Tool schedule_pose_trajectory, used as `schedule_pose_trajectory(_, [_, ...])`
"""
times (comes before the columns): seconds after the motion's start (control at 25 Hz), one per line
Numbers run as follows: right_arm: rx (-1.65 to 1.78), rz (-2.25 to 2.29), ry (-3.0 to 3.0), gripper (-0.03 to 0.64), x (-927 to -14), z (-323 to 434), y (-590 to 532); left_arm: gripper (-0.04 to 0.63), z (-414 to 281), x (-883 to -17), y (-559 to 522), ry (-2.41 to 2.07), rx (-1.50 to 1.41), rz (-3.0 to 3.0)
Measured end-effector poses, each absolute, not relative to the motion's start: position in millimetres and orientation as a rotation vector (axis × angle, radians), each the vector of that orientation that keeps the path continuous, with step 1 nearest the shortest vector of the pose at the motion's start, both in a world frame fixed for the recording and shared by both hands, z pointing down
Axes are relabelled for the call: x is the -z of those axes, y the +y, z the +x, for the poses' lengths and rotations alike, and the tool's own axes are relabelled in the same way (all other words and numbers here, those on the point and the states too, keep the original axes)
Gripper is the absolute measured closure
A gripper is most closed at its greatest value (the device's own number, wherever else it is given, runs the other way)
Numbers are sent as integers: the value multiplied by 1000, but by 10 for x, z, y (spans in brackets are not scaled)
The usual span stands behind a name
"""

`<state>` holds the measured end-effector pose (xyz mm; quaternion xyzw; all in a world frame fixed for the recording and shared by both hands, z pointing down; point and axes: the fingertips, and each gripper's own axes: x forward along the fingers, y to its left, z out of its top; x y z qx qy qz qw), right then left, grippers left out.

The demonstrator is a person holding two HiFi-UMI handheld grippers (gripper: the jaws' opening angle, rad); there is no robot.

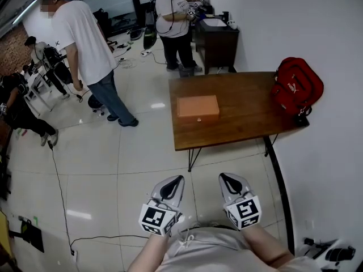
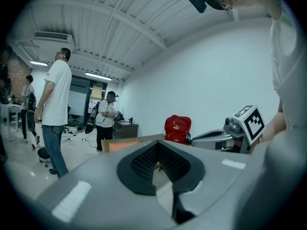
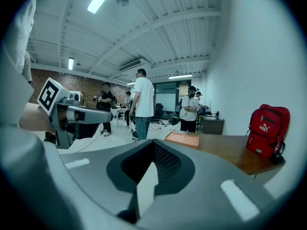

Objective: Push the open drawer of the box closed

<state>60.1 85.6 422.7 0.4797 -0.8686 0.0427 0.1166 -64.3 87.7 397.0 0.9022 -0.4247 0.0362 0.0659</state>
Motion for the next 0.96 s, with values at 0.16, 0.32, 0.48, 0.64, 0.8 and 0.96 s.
schedule_pose_trajectory(0.16, [-123, 1405, -2551, 614, -4206, 611, 838, 589, -625, -3950, 853, -1290, -105, 2724])
schedule_pose_trajectory(0.32, [-170, 1429, -2570, 614, -4179, 640, 799, 589, -667, -3902, 798, -1320, -97, 2719])
schedule_pose_trajectory(0.48, [-123, 1443, -2567, 614, -4122, 649, 775, 589, -667, -3915, 771, -1332, -96, 2715])
schedule_pose_trajectory(0.64, [-91, 1438, -2571, 614, -4067, 639, 728, 589, -633, -3904, 738, -1333, -98, 2713])
schedule_pose_trajectory(0.8, [-89, 1433, -2576, 614, -4061, 642, 704, 589, -622, -3900, 733, -1342, -103, 2715])
schedule_pose_trajectory(0.96, [-80, 1434, -2579, 614, -4073, 683, 660, 589, -604, -3957, 705, -1345, -108, 2709])
